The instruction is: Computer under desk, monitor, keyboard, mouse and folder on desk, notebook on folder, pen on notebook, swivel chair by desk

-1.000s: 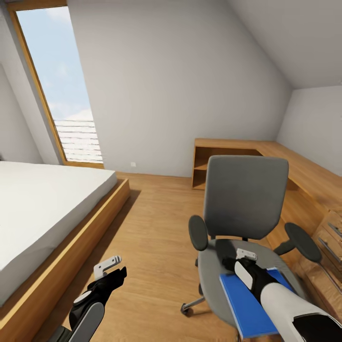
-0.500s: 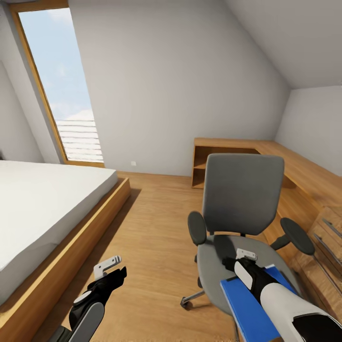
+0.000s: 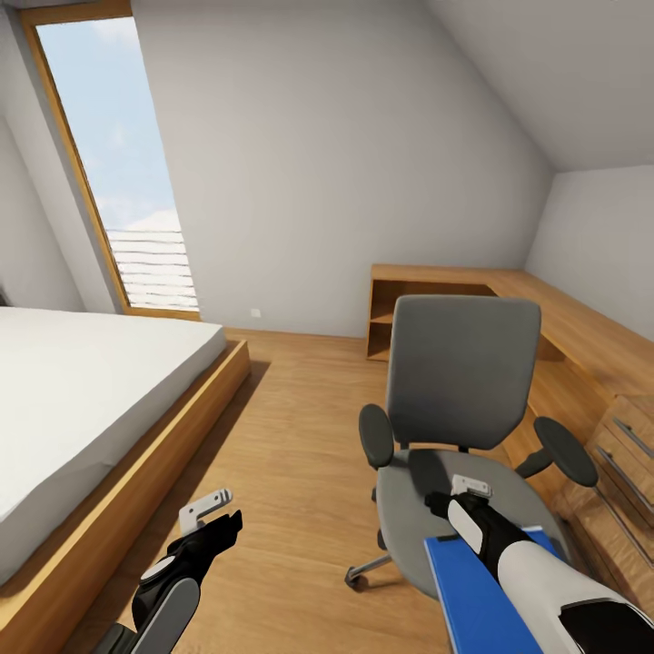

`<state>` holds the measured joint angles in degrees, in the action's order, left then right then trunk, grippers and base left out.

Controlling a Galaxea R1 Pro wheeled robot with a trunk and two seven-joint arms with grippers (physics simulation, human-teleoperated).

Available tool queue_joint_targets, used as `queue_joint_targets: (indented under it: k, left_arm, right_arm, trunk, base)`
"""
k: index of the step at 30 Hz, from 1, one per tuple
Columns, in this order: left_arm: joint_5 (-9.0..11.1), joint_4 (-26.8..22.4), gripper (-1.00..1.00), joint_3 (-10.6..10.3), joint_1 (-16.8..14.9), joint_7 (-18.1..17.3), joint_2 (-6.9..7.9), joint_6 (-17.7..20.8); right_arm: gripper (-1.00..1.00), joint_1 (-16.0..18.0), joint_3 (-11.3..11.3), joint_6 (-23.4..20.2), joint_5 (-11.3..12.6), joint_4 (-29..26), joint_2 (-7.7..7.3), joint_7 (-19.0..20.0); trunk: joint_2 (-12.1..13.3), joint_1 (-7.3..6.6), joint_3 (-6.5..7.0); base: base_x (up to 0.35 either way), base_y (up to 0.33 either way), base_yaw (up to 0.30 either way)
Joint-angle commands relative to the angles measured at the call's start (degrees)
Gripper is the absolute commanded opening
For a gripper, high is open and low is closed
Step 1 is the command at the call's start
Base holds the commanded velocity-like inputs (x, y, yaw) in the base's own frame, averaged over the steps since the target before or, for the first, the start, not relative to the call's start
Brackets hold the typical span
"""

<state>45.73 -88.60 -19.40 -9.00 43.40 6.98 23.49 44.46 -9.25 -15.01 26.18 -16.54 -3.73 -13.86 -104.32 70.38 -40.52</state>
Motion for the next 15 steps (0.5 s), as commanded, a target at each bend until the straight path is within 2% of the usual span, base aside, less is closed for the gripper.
queue_joint_targets:
  k: [1, 15]
  left_arm:
    - [0.33, -0.08, 1.00, -0.11, -0.06, 0.46, 0.05, 0.13]
    - [0.32, -0.08, 1.00, -0.73, -0.06, 0.50, 0.05, 0.07]
  right_arm:
    - [1.00, 0.01, -0.51, -0.27, 0.45, -0.17, -0.05, -0.38]
    - [1.00, 0.00, -0.68, -0.05, 0.37, -0.24, 0.04, -0.30]
  trunk:
    - [0.39, -0.23, 0.13]
    - [6.00, -3.31, 2.64]
  base:
    - [0.000, 0.000, 0.000]
    - [0.000, 0.000, 0.000]
